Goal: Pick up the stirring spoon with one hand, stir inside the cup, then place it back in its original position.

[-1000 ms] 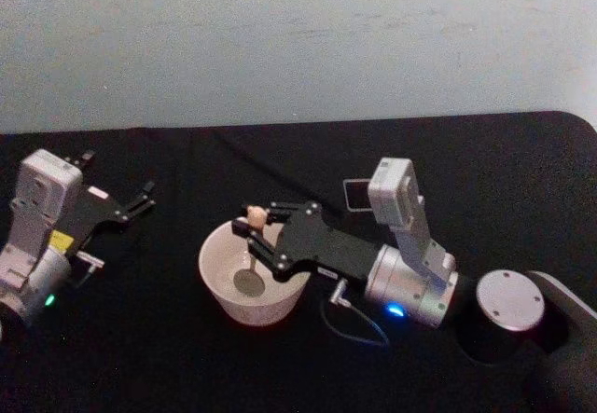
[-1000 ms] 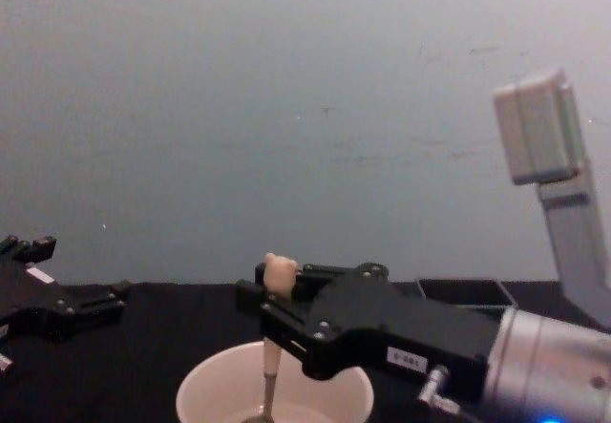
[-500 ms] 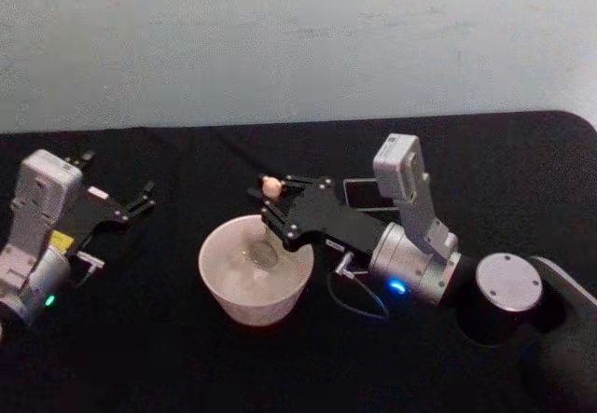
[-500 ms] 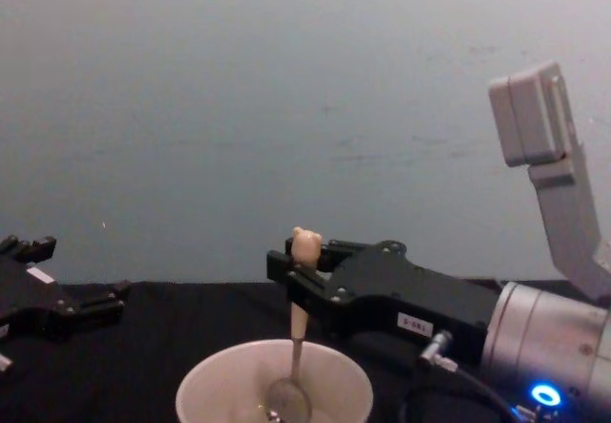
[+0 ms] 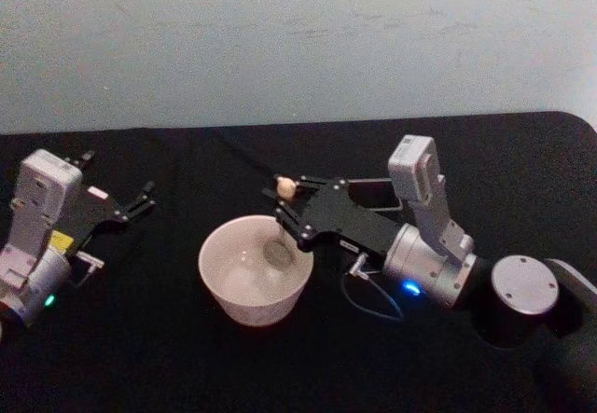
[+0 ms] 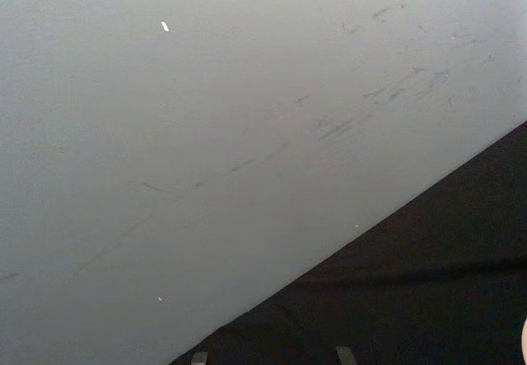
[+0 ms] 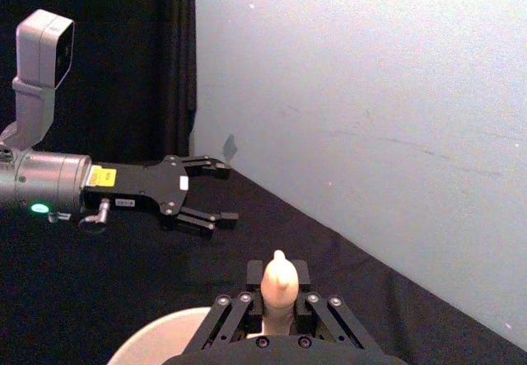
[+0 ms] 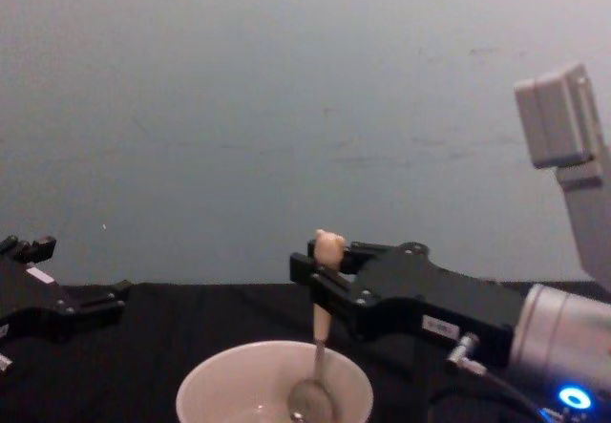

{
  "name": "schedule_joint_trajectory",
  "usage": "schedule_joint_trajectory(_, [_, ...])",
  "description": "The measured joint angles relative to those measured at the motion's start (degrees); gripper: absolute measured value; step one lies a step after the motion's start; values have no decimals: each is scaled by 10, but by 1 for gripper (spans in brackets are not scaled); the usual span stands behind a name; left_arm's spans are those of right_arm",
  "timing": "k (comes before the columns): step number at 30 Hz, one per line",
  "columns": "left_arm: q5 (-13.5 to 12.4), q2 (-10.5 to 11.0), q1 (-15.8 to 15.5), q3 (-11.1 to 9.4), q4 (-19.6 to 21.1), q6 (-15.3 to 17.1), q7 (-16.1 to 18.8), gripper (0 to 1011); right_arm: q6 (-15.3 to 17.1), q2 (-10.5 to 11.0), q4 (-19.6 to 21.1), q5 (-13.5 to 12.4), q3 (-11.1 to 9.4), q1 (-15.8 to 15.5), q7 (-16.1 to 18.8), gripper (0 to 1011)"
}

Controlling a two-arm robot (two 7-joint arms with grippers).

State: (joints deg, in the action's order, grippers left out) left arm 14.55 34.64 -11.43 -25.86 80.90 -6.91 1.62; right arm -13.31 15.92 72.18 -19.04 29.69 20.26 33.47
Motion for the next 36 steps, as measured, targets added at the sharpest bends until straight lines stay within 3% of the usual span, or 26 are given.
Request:
schedule_joint_trajectory(11, [0, 0, 0, 0, 0, 0, 0, 1002, 15, 35, 54, -13, -2, -40, 15, 209])
schedule_joint_trajectory(19, [0, 0, 0, 0, 0, 0, 0, 1001, 22, 42, 78, -22, 9, -53, 27, 209])
schedule_joint_trajectory(28, [0, 0, 0, 0, 0, 0, 0, 1001, 18, 13, 59, -23, 26, -35, 22, 209])
schedule_joint_trajectory(33, [0, 0, 0, 0, 0, 0, 0, 1001, 6, -16, 14, -7, 31, -5, 6, 209])
schedule_joint_trajectory(36, [0, 0, 0, 0, 0, 0, 0, 1001, 1, -22, -1, -1, 30, 4, 1, 209])
